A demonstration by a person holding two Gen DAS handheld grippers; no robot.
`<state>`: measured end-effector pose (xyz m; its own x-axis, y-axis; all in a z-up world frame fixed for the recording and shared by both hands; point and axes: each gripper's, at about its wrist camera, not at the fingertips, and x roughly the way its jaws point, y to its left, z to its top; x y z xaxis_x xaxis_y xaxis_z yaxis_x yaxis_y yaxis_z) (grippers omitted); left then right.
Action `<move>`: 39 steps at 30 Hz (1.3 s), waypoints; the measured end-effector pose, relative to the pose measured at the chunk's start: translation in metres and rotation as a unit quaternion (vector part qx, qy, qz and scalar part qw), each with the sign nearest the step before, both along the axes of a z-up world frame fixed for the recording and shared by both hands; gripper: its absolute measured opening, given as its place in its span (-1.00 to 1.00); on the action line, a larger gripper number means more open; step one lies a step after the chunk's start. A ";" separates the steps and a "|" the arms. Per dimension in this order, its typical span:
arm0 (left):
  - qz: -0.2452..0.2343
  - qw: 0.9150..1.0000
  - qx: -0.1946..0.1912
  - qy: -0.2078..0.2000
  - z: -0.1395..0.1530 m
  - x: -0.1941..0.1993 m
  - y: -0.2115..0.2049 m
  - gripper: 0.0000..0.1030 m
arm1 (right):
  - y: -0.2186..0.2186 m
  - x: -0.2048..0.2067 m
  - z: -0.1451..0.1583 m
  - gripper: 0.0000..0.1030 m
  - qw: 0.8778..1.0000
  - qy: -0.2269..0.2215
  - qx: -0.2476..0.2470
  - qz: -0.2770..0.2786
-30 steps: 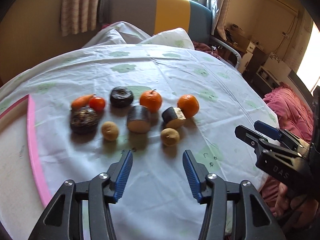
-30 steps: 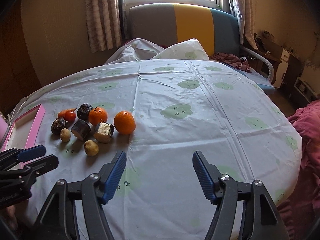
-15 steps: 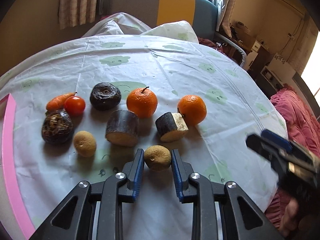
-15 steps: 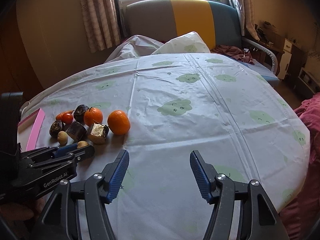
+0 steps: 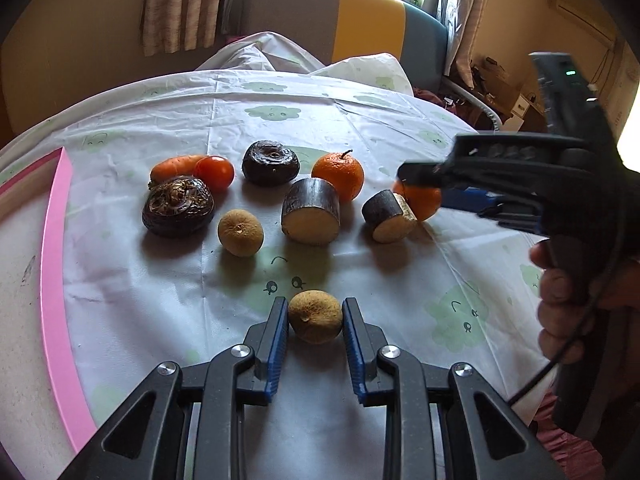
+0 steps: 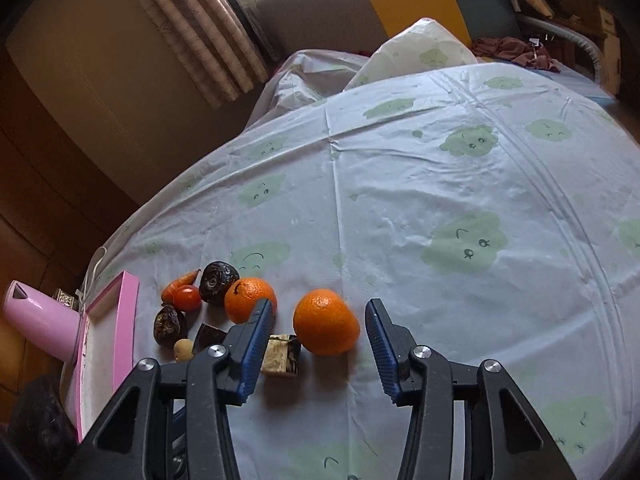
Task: Organize fruits
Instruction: 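Grasp a kiwi with the left tool while the right tool grasps a mandarin, then drop the kiwi into the tray with the left tool while the right tool places the mandarin there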
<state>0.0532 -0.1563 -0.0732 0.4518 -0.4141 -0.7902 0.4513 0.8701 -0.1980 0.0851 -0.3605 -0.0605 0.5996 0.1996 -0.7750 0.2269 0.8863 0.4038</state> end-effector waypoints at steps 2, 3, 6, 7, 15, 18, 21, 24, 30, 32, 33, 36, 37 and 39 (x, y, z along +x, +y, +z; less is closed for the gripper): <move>0.004 1.000 -0.005 0.006 0.002 0.000 0.002 -0.48 | -0.001 0.004 -0.011 -0.24 1.000 0.021 0.012 -0.007; 0.007 1.000 -0.010 0.010 0.003 0.000 0.004 -0.48 | -0.003 0.005 -0.014 -0.25 1.000 0.018 0.021 -0.012; 0.030 0.999 -0.023 0.013 0.014 0.002 0.018 -0.48 | -0.001 0.005 -0.014 -0.29 1.000 0.013 0.012 -0.009; 0.039 0.999 -0.035 0.008 0.022 0.003 0.026 -0.48 | 0.000 0.005 -0.014 -0.29 1.000 0.013 0.009 -0.007; 0.197 0.980 -0.012 -0.029 0.060 0.023 0.124 -0.48 | 0.000 0.005 -0.014 -0.29 1.000 0.011 0.000 -0.004; 0.258 0.966 0.016 -0.008 0.049 0.038 0.160 -0.47 | 0.003 0.005 -0.013 -0.29 1.000 0.011 -0.010 -0.003; 0.299 0.954 0.034 0.004 0.039 0.046 0.186 -0.47 | 0.006 0.006 -0.012 -0.30 1.000 0.013 -0.021 -0.001; 0.314 0.949 0.042 0.002 0.033 0.045 0.197 -0.41 | 0.007 0.006 -0.011 -0.30 1.000 0.013 -0.028 0.000; 0.320 0.947 0.034 -0.001 0.035 0.034 0.204 -0.19 | 0.010 0.006 -0.006 -0.31 0.999 0.011 -0.041 -0.003; 0.314 0.949 0.029 -0.005 0.038 0.031 0.203 -0.19 | 0.011 0.005 -0.003 -0.31 0.999 0.006 -0.043 -0.006; 0.312 0.950 0.028 -0.008 0.040 0.028 0.201 -0.19 | 0.011 0.005 -0.001 -0.31 0.999 0.003 -0.045 -0.007; 0.303 0.953 0.030 -0.016 0.044 0.022 0.197 -0.19 | 0.013 0.001 0.012 -0.31 0.999 -0.014 -0.050 -0.008; 0.301 0.953 0.027 -0.017 0.045 0.019 0.197 -0.19 | 0.015 0.000 0.017 -0.31 0.998 -0.022 -0.052 -0.006; 0.299 0.954 0.023 -0.019 0.047 0.015 0.197 -0.19 | 0.022 -0.003 0.029 -0.31 0.998 -0.038 -0.055 0.004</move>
<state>0.0678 0.0410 -0.0264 0.6245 -0.0381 -0.7801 -0.1224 0.9817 -0.1460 0.0816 -0.3382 -0.0313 0.6561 0.1197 -0.7451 0.1929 0.9279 0.3189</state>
